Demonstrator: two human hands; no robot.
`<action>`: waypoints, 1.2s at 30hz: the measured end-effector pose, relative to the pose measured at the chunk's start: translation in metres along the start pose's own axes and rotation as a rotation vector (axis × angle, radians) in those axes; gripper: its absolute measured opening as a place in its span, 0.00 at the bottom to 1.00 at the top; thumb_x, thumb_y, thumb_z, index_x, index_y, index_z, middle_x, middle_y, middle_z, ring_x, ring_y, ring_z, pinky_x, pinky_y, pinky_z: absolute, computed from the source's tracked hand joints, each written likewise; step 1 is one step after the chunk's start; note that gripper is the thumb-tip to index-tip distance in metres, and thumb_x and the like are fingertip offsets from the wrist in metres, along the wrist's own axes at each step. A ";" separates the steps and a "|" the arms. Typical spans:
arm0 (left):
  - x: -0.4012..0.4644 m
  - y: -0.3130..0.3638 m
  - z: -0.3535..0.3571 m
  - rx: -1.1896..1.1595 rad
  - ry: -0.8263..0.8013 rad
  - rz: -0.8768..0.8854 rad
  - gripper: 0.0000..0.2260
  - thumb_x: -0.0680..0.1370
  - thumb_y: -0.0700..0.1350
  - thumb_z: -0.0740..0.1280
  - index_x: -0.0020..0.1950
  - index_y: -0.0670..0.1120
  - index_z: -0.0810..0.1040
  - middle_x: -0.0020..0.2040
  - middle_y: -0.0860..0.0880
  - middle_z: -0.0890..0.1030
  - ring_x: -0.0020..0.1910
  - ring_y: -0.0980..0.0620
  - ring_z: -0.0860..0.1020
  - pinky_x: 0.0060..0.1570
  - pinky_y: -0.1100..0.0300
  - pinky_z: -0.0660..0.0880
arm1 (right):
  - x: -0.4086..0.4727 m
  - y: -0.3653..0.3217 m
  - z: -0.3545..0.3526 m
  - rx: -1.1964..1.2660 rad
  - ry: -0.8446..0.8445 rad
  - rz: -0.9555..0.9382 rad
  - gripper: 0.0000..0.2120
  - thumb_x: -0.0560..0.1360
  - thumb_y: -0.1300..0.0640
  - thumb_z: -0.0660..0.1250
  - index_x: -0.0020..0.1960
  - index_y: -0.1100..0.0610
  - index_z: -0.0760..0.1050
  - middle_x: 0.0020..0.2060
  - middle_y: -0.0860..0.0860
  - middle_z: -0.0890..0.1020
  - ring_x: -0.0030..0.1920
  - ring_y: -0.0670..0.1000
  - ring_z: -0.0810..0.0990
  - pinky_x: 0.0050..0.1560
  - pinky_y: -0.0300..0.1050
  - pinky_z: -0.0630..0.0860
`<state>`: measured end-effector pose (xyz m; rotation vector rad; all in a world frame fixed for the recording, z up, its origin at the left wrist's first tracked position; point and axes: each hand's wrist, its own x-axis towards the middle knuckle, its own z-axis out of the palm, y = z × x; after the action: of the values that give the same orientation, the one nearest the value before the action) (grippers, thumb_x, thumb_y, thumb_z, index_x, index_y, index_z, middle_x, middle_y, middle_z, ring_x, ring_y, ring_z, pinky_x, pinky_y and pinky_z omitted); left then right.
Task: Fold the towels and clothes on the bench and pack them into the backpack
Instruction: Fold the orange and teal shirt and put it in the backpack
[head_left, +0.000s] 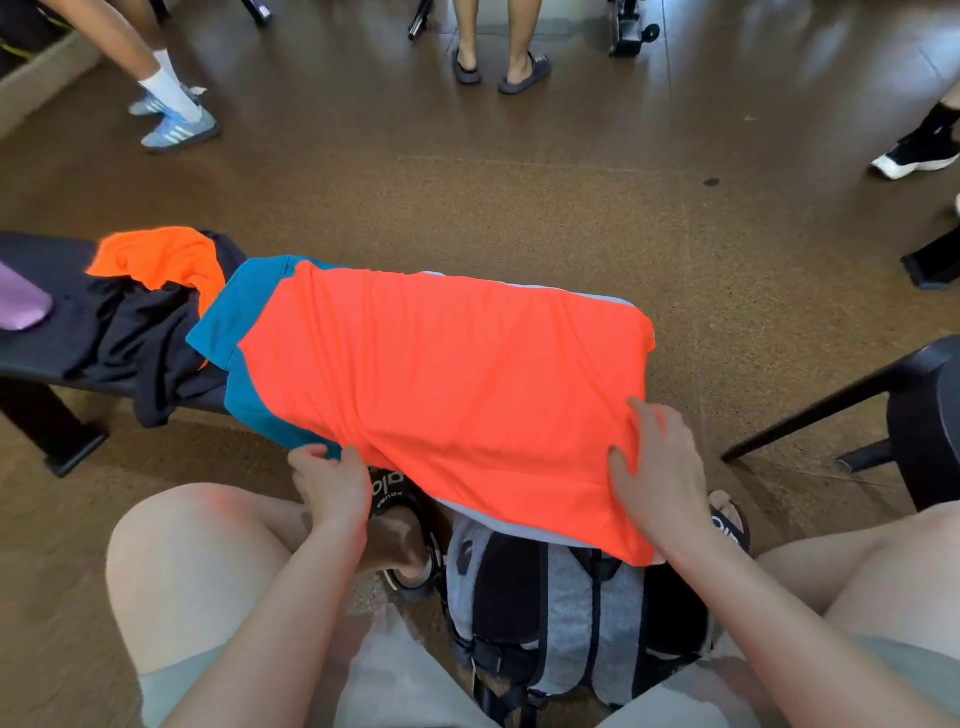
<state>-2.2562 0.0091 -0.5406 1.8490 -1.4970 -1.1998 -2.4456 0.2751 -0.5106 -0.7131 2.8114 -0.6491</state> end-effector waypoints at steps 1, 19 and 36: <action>0.005 0.008 -0.002 0.008 -0.007 0.068 0.11 0.79 0.44 0.64 0.58 0.44 0.67 0.58 0.39 0.75 0.55 0.40 0.75 0.55 0.48 0.70 | 0.005 -0.008 0.006 -0.034 0.009 -0.091 0.28 0.77 0.55 0.66 0.76 0.58 0.65 0.67 0.60 0.72 0.65 0.63 0.72 0.65 0.60 0.72; 0.168 0.016 -0.040 0.122 -0.008 -0.097 0.21 0.74 0.52 0.67 0.51 0.33 0.78 0.46 0.34 0.84 0.49 0.33 0.82 0.52 0.40 0.80 | 0.051 -0.114 0.075 -0.351 -0.258 -0.524 0.29 0.81 0.42 0.46 0.80 0.48 0.62 0.78 0.59 0.62 0.78 0.62 0.60 0.77 0.61 0.58; 0.172 0.073 -0.085 0.635 0.065 0.347 0.20 0.80 0.52 0.66 0.66 0.41 0.65 0.64 0.36 0.69 0.59 0.33 0.74 0.51 0.44 0.71 | 0.097 -0.146 0.091 -0.399 -0.241 -0.592 0.29 0.82 0.38 0.44 0.81 0.46 0.57 0.80 0.57 0.60 0.79 0.61 0.58 0.78 0.62 0.54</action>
<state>-2.2198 -0.1882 -0.4965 1.8440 -2.2220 -0.5253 -2.4453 0.0784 -0.5312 -1.6053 2.5115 -0.0456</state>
